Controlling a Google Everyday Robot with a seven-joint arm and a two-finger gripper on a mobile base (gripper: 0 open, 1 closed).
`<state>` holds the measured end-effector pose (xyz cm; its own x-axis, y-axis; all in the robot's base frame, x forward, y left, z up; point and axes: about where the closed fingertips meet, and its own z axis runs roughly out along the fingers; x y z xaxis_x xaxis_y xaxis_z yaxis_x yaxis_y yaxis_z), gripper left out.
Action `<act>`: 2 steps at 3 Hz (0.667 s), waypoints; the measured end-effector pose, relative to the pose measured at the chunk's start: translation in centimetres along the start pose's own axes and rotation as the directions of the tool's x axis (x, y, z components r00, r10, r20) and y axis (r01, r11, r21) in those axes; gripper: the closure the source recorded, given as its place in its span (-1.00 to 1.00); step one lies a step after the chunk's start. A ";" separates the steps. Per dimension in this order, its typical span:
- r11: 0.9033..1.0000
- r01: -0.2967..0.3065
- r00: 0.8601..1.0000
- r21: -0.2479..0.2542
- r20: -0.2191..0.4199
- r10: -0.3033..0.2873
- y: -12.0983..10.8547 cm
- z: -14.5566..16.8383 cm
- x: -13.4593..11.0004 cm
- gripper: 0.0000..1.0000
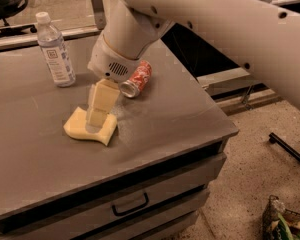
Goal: Move sponge near blue plastic bottle
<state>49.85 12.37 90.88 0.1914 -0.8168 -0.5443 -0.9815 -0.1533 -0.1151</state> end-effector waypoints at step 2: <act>1.000 -0.029 0.999 0.011 0.046 0.029 0.2 3.5 1.8 -1.00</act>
Offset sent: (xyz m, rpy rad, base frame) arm 0.0058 0.0026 -0.0579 0.0841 0.0131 -0.0276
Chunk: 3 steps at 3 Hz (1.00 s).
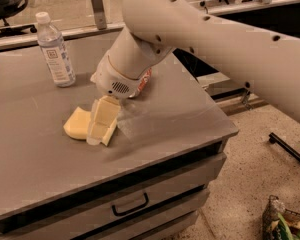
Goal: Move sponge near blue plastic bottle
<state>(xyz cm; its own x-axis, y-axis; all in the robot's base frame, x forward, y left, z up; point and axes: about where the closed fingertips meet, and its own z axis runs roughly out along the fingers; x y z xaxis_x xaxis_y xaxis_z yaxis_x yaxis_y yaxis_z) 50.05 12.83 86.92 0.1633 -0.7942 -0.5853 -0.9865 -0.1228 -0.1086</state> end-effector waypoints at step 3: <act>0.996 -0.053 0.970 -0.069 -0.240 0.035 1.1 1.1 1.8 -1.00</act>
Offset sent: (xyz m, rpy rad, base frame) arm -0.0129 -0.0019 -0.0162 -0.3884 0.0368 -0.0148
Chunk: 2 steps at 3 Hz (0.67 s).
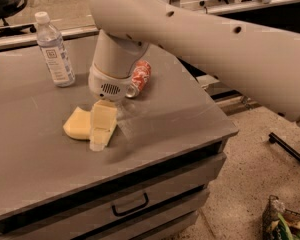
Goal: Move sponge near blue plastic bottle
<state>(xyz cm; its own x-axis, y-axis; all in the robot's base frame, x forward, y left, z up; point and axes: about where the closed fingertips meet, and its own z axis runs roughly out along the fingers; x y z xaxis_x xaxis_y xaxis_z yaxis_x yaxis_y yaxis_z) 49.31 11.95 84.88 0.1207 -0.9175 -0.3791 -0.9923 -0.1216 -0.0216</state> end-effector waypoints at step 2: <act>0.999 -0.009 0.998 -0.047 -0.061 0.007 0.1 0.9 0.5 -0.55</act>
Offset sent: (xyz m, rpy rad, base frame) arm -0.0023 -0.0045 -0.0122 -0.0819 0.0382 0.0012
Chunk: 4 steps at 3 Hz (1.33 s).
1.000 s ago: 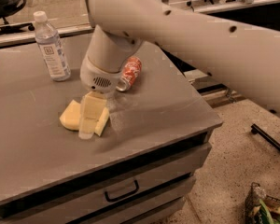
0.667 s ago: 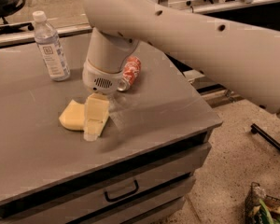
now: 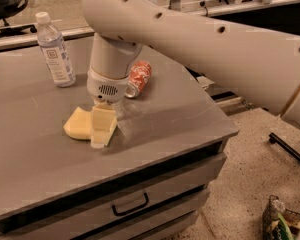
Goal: Move sponge near blue plastic bottle
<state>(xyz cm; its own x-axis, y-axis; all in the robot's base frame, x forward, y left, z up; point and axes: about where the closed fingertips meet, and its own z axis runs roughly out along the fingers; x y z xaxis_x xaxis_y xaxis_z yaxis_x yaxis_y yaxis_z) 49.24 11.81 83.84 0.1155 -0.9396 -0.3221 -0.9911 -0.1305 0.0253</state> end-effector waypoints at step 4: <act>1.000 0.012 1.000 0.027 -0.016 -0.012 0.4 -0.5 -0.3 1.00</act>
Offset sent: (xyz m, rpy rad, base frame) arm -0.0024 0.0011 0.0039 -0.0125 -0.0239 0.0010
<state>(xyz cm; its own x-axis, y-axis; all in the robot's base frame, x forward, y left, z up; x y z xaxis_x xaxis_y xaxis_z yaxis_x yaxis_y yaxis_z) 48.86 11.90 84.47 0.1283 -0.9430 -0.3070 -0.9910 -0.1335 -0.0039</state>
